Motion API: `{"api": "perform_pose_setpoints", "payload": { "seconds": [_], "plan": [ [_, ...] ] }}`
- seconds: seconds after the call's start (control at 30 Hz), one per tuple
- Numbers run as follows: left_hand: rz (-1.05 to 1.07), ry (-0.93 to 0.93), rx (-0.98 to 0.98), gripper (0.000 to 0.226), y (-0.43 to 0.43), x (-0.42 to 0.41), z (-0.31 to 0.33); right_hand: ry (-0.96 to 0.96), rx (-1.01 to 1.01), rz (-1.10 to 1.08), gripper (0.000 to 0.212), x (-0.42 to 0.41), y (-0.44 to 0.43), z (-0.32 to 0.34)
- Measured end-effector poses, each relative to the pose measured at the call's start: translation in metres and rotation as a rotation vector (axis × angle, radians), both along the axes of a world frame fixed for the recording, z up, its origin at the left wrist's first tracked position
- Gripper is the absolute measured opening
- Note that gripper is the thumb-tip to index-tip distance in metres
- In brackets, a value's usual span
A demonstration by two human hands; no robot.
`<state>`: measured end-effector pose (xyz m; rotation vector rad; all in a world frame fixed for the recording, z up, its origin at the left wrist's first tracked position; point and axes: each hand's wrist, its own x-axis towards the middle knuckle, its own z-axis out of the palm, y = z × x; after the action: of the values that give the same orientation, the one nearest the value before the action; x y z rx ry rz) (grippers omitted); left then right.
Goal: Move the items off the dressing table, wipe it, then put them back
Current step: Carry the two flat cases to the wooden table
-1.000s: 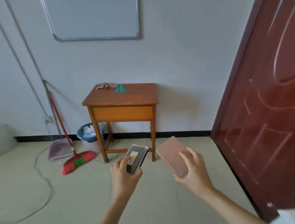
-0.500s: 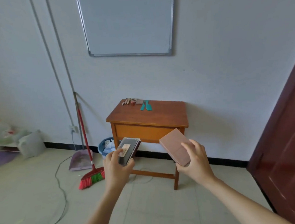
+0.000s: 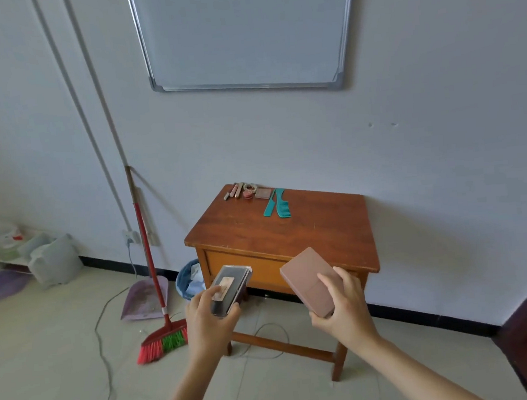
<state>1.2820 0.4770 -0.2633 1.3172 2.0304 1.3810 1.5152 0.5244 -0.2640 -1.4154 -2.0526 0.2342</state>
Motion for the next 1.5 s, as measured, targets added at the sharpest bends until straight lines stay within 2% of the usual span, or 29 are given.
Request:
{"api": "perform_pose_setpoints", "payload": {
  "seconds": [0.17, 0.5, 0.7, 0.9, 1.13, 1.33, 1.5],
  "plan": [
    [0.006, -0.044, -0.019, 0.042, 0.084, -0.052, -0.018, -0.058, -0.010, 0.021, 0.074, -0.050, 0.079, -0.013],
    [-0.114, -0.018, -0.079, 0.044, 0.251, -0.136, -0.017, -0.027, -0.078, -0.163, 0.076, -0.141, 0.194, -0.014],
    [-0.291, -0.047, -0.175, 0.046, 0.294, -0.094, -0.046, -0.019, -0.172, -0.338, 0.081, -0.109, 0.210, -0.028],
    [-0.408, -0.004, -0.226, 0.050, 0.354, -0.040, -0.055, 0.000, -0.178, -0.449, 0.080, -0.055, 0.265, -0.036],
    [-0.391, 0.115, -0.329, 0.059, 0.446, 0.029, -0.056, 0.035, -0.190, -0.468, 0.076, -0.004, 0.344, -0.044],
    [-0.266, 0.153, -0.392, 0.061, 0.488, 0.067, -0.069, 0.028, -0.225, -0.402, 0.076, 0.026, 0.392, -0.055],
    [-0.190, 0.276, -0.487, 0.060, 0.515, 0.079, -0.081, 0.041, -0.259, -0.397, 0.073, 0.030, 0.418, -0.067]
  ]
}}
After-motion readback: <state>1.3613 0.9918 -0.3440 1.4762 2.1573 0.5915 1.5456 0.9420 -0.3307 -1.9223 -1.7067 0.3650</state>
